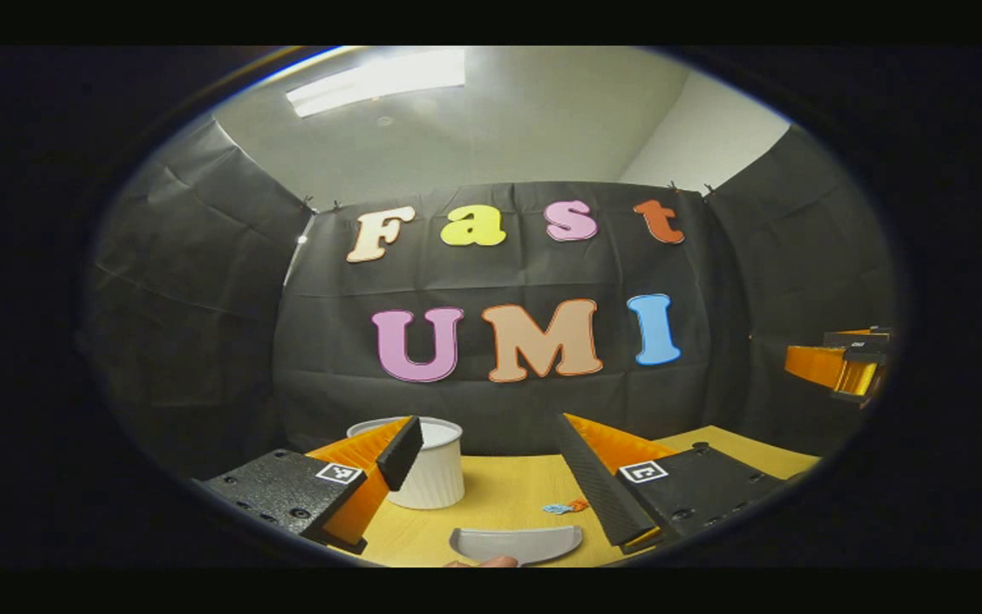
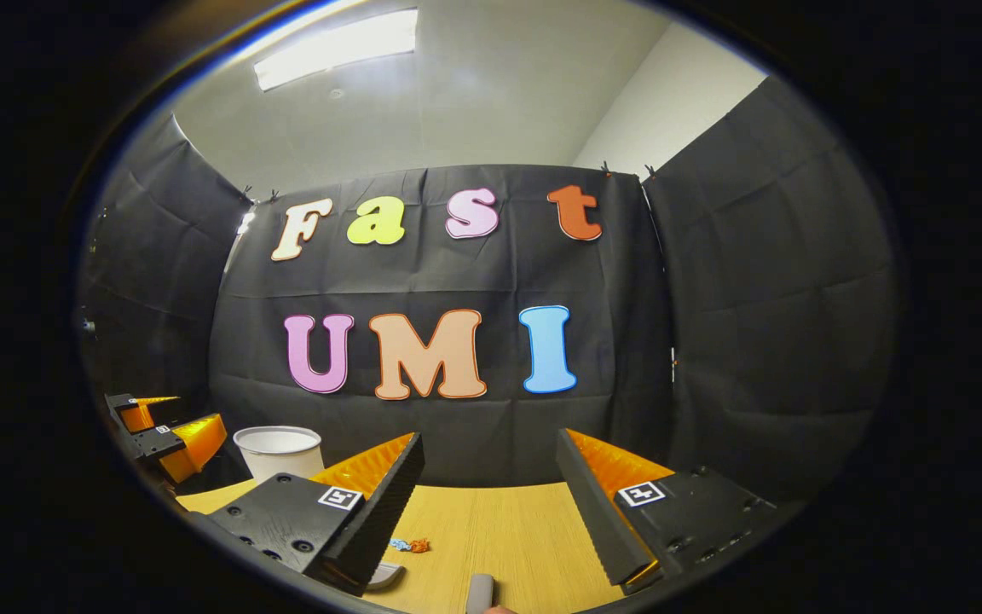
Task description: Pick up the small broom and dustpan from the desktop, sweep the trash into the dustpan with the broom, and then empty the trash into the garbage bin.
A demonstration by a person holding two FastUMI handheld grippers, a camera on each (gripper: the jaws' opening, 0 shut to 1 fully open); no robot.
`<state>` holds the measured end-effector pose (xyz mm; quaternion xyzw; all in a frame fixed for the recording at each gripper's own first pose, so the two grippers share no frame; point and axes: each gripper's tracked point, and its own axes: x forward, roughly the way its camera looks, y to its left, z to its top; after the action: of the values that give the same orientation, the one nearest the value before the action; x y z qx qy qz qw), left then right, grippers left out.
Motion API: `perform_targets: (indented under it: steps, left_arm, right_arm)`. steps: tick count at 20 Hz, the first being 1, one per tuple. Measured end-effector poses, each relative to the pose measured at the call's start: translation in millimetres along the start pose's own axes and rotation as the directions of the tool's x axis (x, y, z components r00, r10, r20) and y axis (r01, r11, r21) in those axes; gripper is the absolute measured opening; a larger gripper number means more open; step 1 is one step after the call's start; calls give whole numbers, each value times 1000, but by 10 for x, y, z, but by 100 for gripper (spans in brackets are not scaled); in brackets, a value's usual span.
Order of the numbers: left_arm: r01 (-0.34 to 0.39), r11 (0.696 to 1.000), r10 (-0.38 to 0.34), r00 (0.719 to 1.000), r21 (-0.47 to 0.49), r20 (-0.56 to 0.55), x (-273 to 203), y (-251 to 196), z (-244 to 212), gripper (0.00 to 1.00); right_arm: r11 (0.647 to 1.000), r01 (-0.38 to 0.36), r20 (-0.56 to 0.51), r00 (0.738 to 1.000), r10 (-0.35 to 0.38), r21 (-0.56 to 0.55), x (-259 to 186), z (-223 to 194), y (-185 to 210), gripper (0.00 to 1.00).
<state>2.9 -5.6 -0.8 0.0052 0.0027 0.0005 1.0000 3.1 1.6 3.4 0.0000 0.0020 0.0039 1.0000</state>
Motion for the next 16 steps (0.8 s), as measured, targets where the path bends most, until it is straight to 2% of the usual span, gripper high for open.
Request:
perform_targets:
  steps: [16]
  left_arm:
    - [-5, 1000, 5, 1000, -2, -8, -31, -24, -37, 93]
  right_arm:
    - [1000, -1, -8, 1000, 1, -7, -18, -17, -9, 92]
